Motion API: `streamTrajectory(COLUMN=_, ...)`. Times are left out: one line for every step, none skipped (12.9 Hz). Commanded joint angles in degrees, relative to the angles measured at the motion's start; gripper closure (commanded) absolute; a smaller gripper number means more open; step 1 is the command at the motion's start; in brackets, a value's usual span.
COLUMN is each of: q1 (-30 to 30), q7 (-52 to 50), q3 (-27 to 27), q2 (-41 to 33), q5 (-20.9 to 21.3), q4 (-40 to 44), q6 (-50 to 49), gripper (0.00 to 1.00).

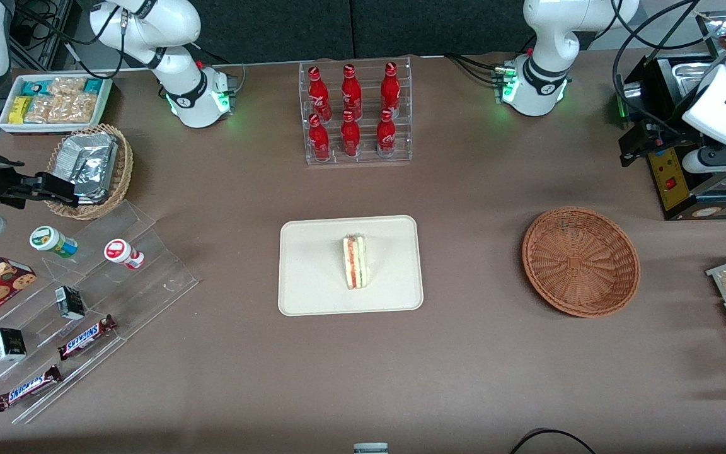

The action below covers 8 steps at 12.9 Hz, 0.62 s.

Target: Place sandwich from basket to tray

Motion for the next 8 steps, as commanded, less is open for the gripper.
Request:
streamTrajectory(q1=0.31, q7=0.78, q3=-0.31, q2=0.28, q5=-0.12, q4=1.18, q6=-1.72, gripper=0.01)
streamTrajectory(q1=0.22, q7=0.43, q3=-0.31, q2=0.71, q5=-0.12, q4=1.36, q6=-1.72, gripper=0.01)
streamTrajectory(q1=0.22, q7=0.43, q3=-0.31, q2=1.07, q5=-0.12, q4=1.62, q6=-1.98, gripper=0.01)
streamTrajectory(q1=0.22, q7=0.69, q3=-0.31, q2=1.07, q5=-0.20, q4=1.71, q6=-2.51, gripper=0.01)
streamTrajectory(q1=0.22, q7=0.69, q3=-0.31, q2=1.16, q5=-0.21, q4=1.71, q6=-2.60, gripper=0.01)
streamTrajectory(q1=0.14, q7=0.60, q3=-0.31, q2=1.16, q5=-0.12, q4=1.80, q6=-2.60, gripper=0.01)
streamTrajectory(q1=0.22, q7=0.60, q3=-0.31, q2=1.16, q5=-0.12, q4=1.97, q6=-2.60, gripper=0.01)
streamTrajectory(q1=0.22, q7=0.60, q3=-0.31, q2=1.16, q5=-0.12, q4=2.15, q6=-2.60, gripper=0.01)
